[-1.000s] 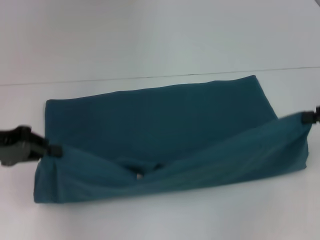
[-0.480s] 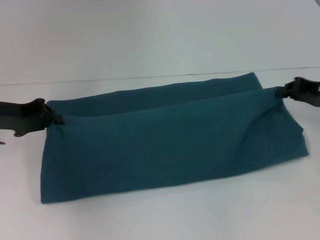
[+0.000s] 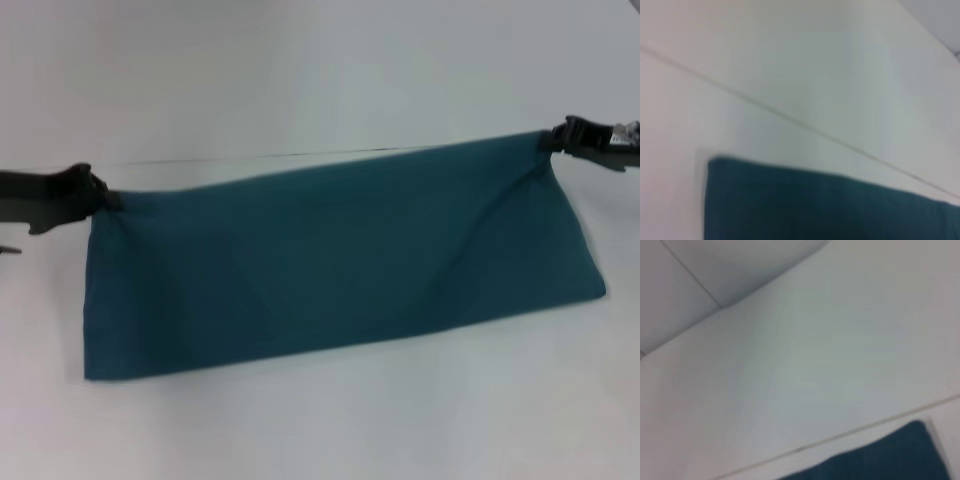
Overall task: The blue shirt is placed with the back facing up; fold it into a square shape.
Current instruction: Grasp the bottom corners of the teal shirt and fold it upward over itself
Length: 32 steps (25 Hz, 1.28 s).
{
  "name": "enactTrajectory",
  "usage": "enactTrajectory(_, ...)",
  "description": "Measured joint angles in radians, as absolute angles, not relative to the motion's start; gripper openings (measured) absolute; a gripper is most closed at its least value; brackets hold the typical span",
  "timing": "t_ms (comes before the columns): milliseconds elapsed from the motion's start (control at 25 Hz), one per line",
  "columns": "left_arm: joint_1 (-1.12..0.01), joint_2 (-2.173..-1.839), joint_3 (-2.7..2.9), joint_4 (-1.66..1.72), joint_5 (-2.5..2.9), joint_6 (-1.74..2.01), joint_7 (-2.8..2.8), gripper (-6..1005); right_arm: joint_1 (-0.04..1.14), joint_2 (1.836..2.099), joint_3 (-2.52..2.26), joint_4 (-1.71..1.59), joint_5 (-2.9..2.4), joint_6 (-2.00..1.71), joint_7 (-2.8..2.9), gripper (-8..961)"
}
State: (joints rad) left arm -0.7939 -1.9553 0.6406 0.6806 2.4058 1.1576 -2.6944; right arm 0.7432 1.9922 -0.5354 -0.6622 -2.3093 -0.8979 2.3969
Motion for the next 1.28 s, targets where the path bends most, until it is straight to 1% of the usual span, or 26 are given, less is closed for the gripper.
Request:
enactTrajectory(120,-0.812,-1.947,0.667,0.666,2.412,1.114,-2.694,37,0.758,1.996,-0.571,-0.657,-2.309,-0.82,2.396,34)
enactTrajectory(280,-0.847,-1.944,0.7,0.627,2.443,1.014,-2.694,37,0.791,2.002,-0.652,-0.62,-2.313,-0.704,2.392,34)
enactTrajectory(520,-0.885,-1.959,0.708,0.548,2.511,0.873,-2.694,37,0.837,2.02,-0.769,-0.513,-2.319,-0.472,2.39,34)
enactTrajectory(760,-0.879,-1.963,0.701,0.561,2.516,0.867,-2.698,39,0.845,2.035,-0.787,-0.557,-2.314,-0.465,2.407,34)
enactTrajectory(1080,-0.881,-1.963,0.706,0.571,2.516,0.843,-2.705,58,0.873,2.035,-0.791,-0.547,-2.321,-0.42,2.41,34)
enactTrajectory(1280,-0.882,-1.976,0.708,0.565,2.517,0.803,-2.698,79,0.887,2.029,-0.813,-0.486,-2.322,-0.354,2.405,36)
